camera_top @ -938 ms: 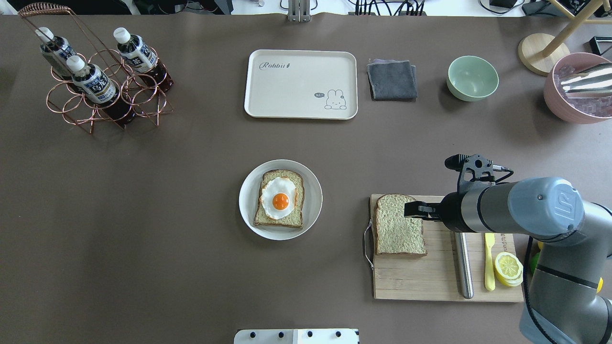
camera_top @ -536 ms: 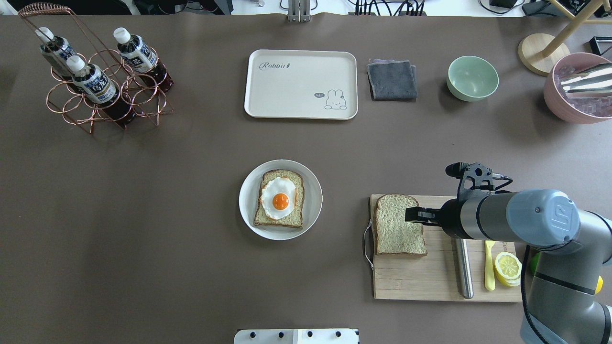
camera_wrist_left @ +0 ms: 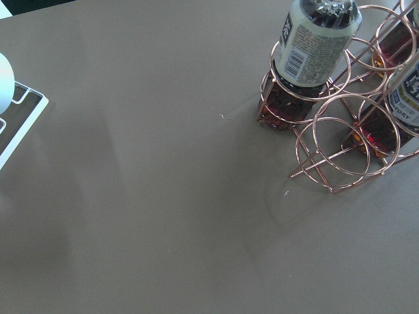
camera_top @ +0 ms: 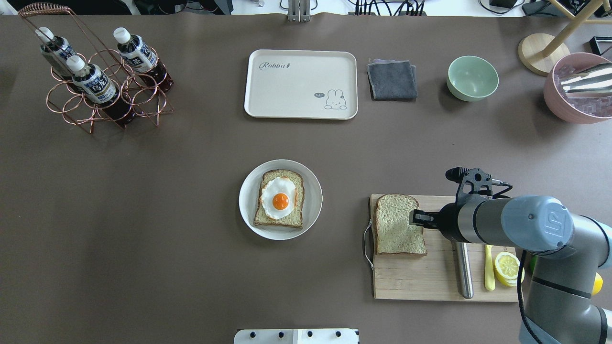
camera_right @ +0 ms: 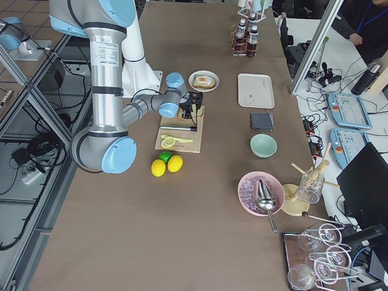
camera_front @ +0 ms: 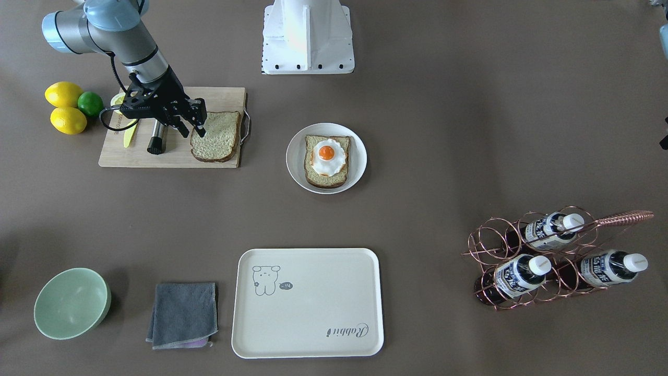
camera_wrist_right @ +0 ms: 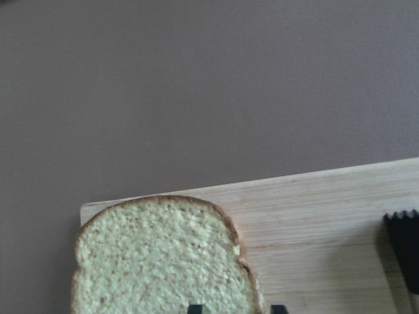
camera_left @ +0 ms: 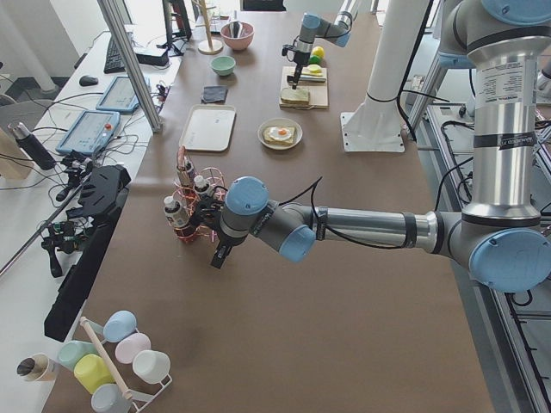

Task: Make sandwich and place on tray
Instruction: 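Lower the right gripper and grasp the bread slice edge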

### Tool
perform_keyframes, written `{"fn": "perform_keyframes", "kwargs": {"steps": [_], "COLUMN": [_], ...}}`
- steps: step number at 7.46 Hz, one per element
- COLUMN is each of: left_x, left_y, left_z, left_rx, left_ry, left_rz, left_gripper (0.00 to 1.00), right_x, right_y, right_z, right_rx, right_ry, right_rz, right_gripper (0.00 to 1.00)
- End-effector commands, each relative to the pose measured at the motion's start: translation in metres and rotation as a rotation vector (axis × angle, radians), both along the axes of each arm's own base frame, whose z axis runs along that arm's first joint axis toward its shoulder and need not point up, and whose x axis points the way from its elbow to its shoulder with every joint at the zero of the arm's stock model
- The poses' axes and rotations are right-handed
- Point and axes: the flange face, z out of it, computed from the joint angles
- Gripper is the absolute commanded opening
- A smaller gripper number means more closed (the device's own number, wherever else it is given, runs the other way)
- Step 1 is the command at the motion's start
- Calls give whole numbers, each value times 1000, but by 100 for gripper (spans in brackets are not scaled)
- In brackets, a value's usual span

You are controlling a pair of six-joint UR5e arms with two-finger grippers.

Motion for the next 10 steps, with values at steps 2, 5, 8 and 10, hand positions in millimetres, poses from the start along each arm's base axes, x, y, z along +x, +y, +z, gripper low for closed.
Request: {"fn": "perform_keyframes", "kwargs": {"steps": [2,5,8,10], "left_x": [0,0,0,0], "left_y": [0,-1,-1,-1], "left_z": [-1,-1,-1,-1], "left_rx": [1,3,2,2], "left_ry": [0,0,1,1], "left_rz": [0,0,-1,-1], "left_gripper": [98,98,98,98], "right_x": [0,-1,-2,-6], "right_y": [1,2,2,2], "right_z": [-2,-3,-2,1], "right_rx": [-14,-25,-21,-24], "right_ry": [-8,-13,-8,-3], "right_rz": [14,21,17,15], "right_gripper": [23,32,44,43]}}
